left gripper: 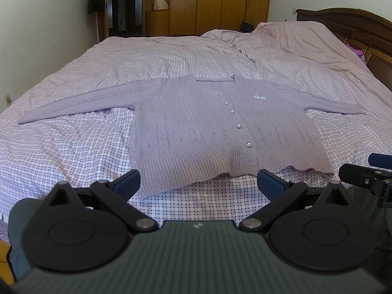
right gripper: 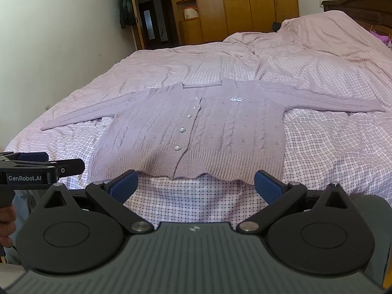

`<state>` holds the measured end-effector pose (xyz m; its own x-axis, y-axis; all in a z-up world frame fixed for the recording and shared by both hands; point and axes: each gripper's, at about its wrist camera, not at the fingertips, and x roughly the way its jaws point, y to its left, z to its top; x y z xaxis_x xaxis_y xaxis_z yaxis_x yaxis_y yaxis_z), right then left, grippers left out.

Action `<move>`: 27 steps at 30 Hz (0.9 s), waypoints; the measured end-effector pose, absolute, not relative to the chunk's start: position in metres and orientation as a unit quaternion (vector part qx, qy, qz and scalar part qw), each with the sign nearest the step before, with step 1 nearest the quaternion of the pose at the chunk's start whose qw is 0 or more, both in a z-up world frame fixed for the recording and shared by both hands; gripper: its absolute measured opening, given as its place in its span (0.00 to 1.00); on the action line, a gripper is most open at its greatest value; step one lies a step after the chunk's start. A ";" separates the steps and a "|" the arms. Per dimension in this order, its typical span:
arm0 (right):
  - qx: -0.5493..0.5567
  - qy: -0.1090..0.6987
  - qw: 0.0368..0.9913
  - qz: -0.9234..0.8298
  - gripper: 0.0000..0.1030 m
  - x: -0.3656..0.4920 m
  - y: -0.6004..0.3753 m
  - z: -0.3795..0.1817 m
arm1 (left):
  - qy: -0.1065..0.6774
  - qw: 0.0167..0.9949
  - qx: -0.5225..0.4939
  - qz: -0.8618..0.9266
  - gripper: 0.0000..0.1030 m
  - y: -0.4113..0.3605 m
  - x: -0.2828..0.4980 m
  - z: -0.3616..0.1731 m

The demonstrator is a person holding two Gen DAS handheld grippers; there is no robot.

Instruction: Fold small clothes

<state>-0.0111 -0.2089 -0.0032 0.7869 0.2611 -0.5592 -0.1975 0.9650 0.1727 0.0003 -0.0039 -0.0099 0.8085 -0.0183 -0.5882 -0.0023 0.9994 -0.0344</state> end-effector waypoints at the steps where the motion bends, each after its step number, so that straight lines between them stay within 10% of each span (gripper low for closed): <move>1: 0.053 0.303 0.944 0.122 1.00 -0.011 -0.209 -0.003 | 0.309 0.951 -0.017 -0.005 1.00 -0.004 0.001 -0.010; 27: 0.055 0.339 0.931 0.125 1.00 0.034 -0.196 -0.027 | 0.330 0.943 -0.036 -0.001 1.00 0.019 0.034 -0.037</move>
